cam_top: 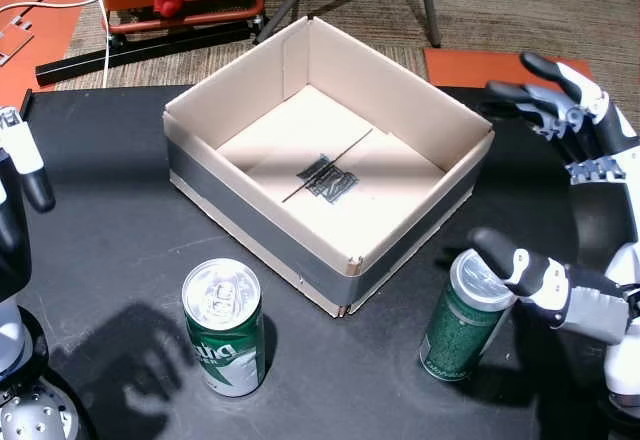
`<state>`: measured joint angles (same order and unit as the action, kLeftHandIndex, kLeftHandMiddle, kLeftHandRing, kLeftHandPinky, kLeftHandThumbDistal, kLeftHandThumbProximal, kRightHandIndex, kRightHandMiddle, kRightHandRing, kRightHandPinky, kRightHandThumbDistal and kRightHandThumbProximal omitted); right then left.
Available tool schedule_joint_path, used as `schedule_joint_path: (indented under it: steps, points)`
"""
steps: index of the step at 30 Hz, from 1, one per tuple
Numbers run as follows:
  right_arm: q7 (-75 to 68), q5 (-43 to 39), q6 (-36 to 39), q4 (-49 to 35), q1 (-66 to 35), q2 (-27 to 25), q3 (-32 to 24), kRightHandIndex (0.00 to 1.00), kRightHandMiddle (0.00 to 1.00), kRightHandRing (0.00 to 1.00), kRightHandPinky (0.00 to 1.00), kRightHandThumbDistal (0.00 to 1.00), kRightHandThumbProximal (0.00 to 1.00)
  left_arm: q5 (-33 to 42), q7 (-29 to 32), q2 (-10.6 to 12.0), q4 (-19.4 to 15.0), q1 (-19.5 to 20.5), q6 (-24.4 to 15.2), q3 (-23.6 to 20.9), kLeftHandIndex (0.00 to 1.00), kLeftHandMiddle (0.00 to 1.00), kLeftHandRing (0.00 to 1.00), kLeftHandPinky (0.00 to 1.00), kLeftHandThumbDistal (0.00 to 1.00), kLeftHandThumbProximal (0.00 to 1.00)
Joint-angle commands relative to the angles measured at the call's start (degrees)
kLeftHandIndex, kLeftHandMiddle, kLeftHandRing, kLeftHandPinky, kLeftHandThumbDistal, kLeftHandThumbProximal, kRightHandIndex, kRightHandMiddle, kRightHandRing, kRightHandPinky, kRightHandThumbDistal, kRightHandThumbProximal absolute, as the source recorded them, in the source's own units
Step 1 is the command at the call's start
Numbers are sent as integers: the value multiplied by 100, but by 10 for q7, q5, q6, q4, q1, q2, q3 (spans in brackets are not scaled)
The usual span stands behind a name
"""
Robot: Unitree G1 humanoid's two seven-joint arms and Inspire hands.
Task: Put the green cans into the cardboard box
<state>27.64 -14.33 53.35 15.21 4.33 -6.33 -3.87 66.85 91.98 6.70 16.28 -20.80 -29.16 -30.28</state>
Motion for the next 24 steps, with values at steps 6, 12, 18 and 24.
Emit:
schedule_joint_path:
  steps: [6, 12, 18, 24]
  points:
    - [-42, -66, 222, -16, 39, 44, -12, 46, 50, 54, 54, 94, 27, -14, 5, -32, 15, -1, -47, 12, 43, 56, 60, 75, 43, 0]
    - [-79, -24, 272, -77, 36, 58, -49, 24, 38, 43, 51, 42, 13, -8, 5, -46, 21, 2, -47, 18, 44, 57, 63, 80, 38, 0]
    - [-94, 48, 368, -22, 61, 59, -106, 22, 38, 40, 40, 31, 8, -14, 5, -39, 23, 3, -73, 11, 40, 51, 59, 76, 36, 1]
    - [-126, 48, 388, 51, 60, 13, -56, 17, 31, 33, 36, 47, 16, -8, 5, -41, 22, 2, -56, 15, 38, 50, 58, 77, 35, 0]
